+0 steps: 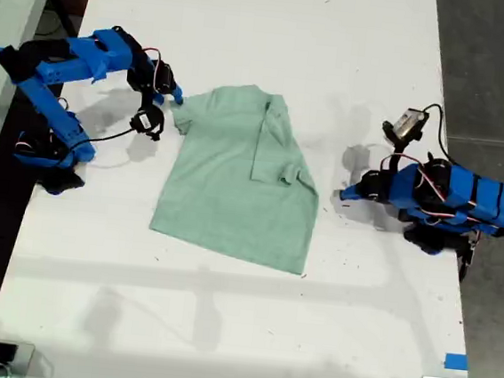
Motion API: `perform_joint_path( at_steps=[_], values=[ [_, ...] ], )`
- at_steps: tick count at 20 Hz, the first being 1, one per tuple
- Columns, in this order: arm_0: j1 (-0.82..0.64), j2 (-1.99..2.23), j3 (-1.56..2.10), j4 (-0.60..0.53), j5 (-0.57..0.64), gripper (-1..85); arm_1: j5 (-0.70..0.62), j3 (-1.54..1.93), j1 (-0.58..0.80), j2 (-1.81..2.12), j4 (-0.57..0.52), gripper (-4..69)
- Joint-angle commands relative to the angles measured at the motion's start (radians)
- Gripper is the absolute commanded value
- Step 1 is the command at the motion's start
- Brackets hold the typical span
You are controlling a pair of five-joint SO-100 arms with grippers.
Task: Fold t shirt
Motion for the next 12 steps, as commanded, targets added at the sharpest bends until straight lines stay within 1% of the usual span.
perform_joint_path(
  at_steps=[1,4,5,6,7,8,10,12],
  values=[
    [0.011,-0.032,-0.084,-0.005,-0.031,14.6,0.011,0.043,-0.006,0.014,-0.003,1.5],
    [0.044,-0.144,-0.147,0.006,-0.04,12.4,0.009,0.043,-0.006,0.014,-0.003,1.5],
    [0.044,-0.212,-0.184,0.029,-0.023,9.5,0.009,0.043,-0.006,0.014,-0.003,1.5],
    [0.04,-0.305,-0.253,0.084,-0.003,-0.4,0.009,0.043,-0.006,0.014,-0.003,1.5],
    [0.037,-0.403,-0.333,0.166,-0.008,-0.4,0.009,0.043,-0.006,0.014,-0.003,1.5],
    [0.046,-0.449,-0.38,0.207,-0.014,-0.4,0.009,0.043,-0.008,0.014,-0.003,1.5],
    [0.083,-0.411,-0.443,0.265,-0.044,-0.4,0.009,0.043,-0.008,0.014,-0.003,1.5],
    [0.161,-0.333,-0.568,0.365,-0.092,-0.4,0.009,0.043,-0.005,0.014,-0.003,1.5]
  ],
)
